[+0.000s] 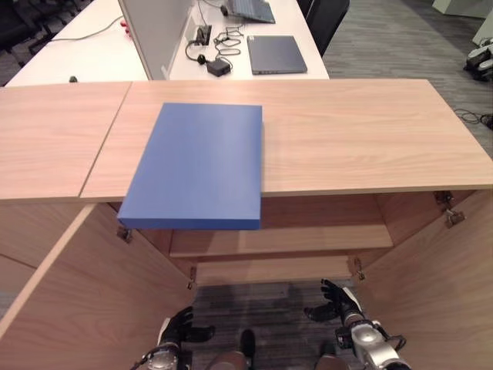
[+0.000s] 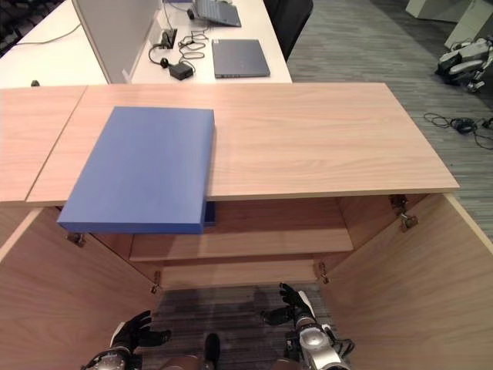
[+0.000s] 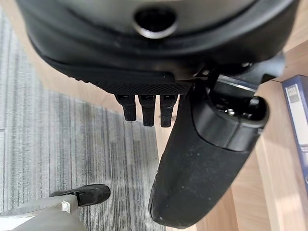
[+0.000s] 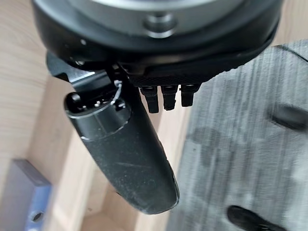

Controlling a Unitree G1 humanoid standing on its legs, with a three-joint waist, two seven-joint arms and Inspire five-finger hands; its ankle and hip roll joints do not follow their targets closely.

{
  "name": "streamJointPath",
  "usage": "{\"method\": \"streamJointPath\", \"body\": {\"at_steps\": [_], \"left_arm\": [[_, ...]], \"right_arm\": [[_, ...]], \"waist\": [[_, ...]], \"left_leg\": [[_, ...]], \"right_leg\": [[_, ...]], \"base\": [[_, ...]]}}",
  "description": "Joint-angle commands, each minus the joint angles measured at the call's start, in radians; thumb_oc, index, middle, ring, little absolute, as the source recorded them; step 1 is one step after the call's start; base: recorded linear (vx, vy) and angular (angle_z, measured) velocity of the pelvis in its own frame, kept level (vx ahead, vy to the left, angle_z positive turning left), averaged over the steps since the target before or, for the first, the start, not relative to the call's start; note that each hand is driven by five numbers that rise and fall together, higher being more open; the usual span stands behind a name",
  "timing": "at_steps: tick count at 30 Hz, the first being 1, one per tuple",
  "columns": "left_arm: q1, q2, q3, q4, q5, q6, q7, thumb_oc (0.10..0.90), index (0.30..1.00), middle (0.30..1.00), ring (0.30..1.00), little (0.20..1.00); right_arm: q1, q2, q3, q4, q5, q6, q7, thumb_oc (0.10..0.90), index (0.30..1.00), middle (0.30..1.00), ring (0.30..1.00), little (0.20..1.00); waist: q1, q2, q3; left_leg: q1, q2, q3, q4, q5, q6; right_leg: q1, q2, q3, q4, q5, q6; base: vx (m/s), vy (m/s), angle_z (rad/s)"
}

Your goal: Put the empty folder in the office cabinet

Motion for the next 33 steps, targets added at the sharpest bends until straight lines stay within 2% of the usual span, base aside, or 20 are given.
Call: {"method": "streamJointPath", "body": {"at_steps": [1, 4, 5, 9, 12, 16, 18, 19, 22, 24, 28, 33], "left_arm": [[-0.021, 0.024, 0.005, -0.039, 0.000, -0.044, 0.016, 0.800, 0.900, 0.900, 0.900, 0.900], [-0.015, 0.020, 0.000, -0.035, 0.007, -0.046, 0.016, 0.800, 0.900, 0.900, 0.900, 0.900], [-0.009, 0.016, -0.004, -0.034, 0.011, -0.045, 0.014, 0.800, 0.900, 0.900, 0.900, 0.900], [0.000, 0.007, -0.008, -0.032, 0.007, -0.044, 0.014, 0.800, 0.900, 0.900, 0.900, 0.900], [0.006, -0.005, -0.011, -0.041, 0.001, -0.044, 0.012, 0.800, 0.900, 0.900, 0.900, 0.900], [0.011, -0.015, -0.011, -0.083, -0.027, -0.048, 0.016, 0.800, 0.900, 0.900, 0.900, 0.900], [0.012, -0.015, -0.011, -0.083, -0.027, -0.048, 0.016, 0.800, 0.900, 0.900, 0.900, 0.900], [0.019, -0.016, -0.009, -0.118, -0.042, -0.048, 0.021, 0.800, 0.900, 0.900, 0.900, 0.900], [0.027, -0.016, -0.008, -0.141, -0.048, -0.048, 0.022, 0.800, 0.900, 0.900, 0.900, 0.900], [0.026, -0.018, -0.008, -0.168, -0.056, -0.052, 0.029, 0.800, 0.900, 0.900, 0.900, 0.900], [0.040, -0.012, -0.008, -0.251, -0.019, -0.064, 0.048, 0.800, 0.900, 0.900, 0.900, 0.900], [0.072, -0.010, 0.020, -0.335, -0.022, -0.076, 0.091, 0.800, 0.900, 0.900, 0.900, 0.900]], "right_arm": [[-0.012, -0.086, -0.015, -0.097, -0.022, -0.034, -0.008, 0.800, 0.900, 0.900, 0.900, 0.900], [0.000, -0.091, -0.014, -0.108, -0.027, -0.035, -0.003, 0.800, 0.900, 0.900, 0.900, 0.900], [0.013, -0.101, -0.015, -0.111, -0.031, -0.035, 0.002, 0.800, 0.900, 0.900, 0.900, 0.900], [0.027, -0.114, -0.020, -0.108, -0.028, -0.039, 0.002, 0.800, 0.900, 0.900, 0.900, 0.900], [0.040, -0.131, -0.027, -0.107, -0.015, -0.046, 0.000, 0.800, 0.900, 0.900, 0.900, 0.900], [0.051, -0.138, -0.038, -0.092, 0.003, -0.049, -0.010, 0.800, 0.900, 0.900, 0.900, 0.900], [0.052, -0.138, -0.038, -0.092, 0.003, -0.050, -0.010, 0.800, 0.900, 0.900, 0.900, 0.900], [0.064, -0.137, -0.041, -0.087, 0.011, -0.052, -0.014, 0.800, 0.900, 0.900, 0.900, 0.900], [0.073, -0.135, -0.042, -0.089, 0.013, -0.054, -0.017, 0.800, 0.900, 0.900, 0.900, 0.900], [0.077, -0.136, -0.048, -0.097, 0.017, -0.057, -0.025, 0.800, 0.900, 0.900, 0.900, 0.900], [0.081, -0.137, -0.062, -0.097, 0.016, -0.060, -0.037, 0.800, 0.900, 0.900, 0.900, 0.900], [0.090, -0.129, -0.071, -0.101, 0.021, -0.069, -0.050, 0.800, 0.900, 0.900, 0.900, 0.900]], "waist": [[0.011, -0.007, -0.027], [0.013, -0.004, -0.035], [0.013, 0.003, -0.038], [0.012, 0.016, -0.038], [0.014, 0.032, -0.032], [0.017, 0.043, -0.023], [0.016, 0.043, -0.022], [0.022, 0.045, -0.016], [0.026, 0.048, -0.013], [0.029, 0.045, -0.002], [0.035, 0.037, 0.004], [0.047, 0.034, -0.001]], "left_leg": [[-0.006, 0.095, -0.088, 0.017, -0.056, -0.128], [-0.007, 0.113, -0.098, 0.011, -0.048, -0.143], [-0.007, 0.135, -0.115, 0.008, -0.038, -0.162], [-0.006, 0.166, -0.132, 0.005, -0.018, -0.190], [-0.005, 0.217, -0.143, 0.008, 0.015, -0.230], [-0.006, 0.248, -0.172, 0.022, 0.037, -0.244], [-0.005, 0.248, -0.173, 0.022, 0.037, -0.245], [-0.011, 0.260, -0.192, 0.033, 0.051, -0.250], [-0.016, 0.265, -0.201, 0.037, 0.063, -0.255], [-0.039, 0.268, -0.195, 0.053, 0.084, -0.262], [-0.052, 0.273, -0.141, 0.078, 0.086, -0.254], [-0.037, 0.275, -0.149, 0.068, 0.082, -0.259]], "right_leg": [[0.061, 0.039, -0.018, -0.001, 0.060, -0.025], [0.088, 0.050, -0.029, -0.029, 0.053, -0.031], [0.113, 0.068, -0.040, -0.046, 0.042, -0.042], [0.157, 0.096, -0.064, -0.078, 0.030, -0.059], [0.213, 0.147, -0.103, -0.126, 0.010, -0.083], [0.252, 0.184, -0.123, -0.134, -0.017, -0.107], [0.253, 0.185, -0.124, -0.134, -0.017, -0.108], [0.276, 0.208, -0.141, -0.133, -0.032, -0.126], [0.289, 0.220, -0.157, -0.131, -0.042, -0.133], [0.298, 0.219, -0.182, -0.131, -0.045, -0.137], [0.322, 0.213, -0.217, -0.132, -0.048, -0.135], [0.336, 0.220, -0.224, -0.132, -0.052, -0.135]], "base": [[0.06, -0.274, 0.62], [0.01, -0.206, 0.23], [0.02, -0.198, -0.06], [0.01, -0.206, 0.09], [-0.01, -0.243, 0.05], [0.00, -0.168, 0.10], [0.00, -0.119, 0.15], [0.00, -0.144, 0.26], [0.00, -0.110, 0.24], [-0.04, -0.080, 0.39], [-0.02, -0.045, 0.20], [0.03, -0.024, 0.15]]}}
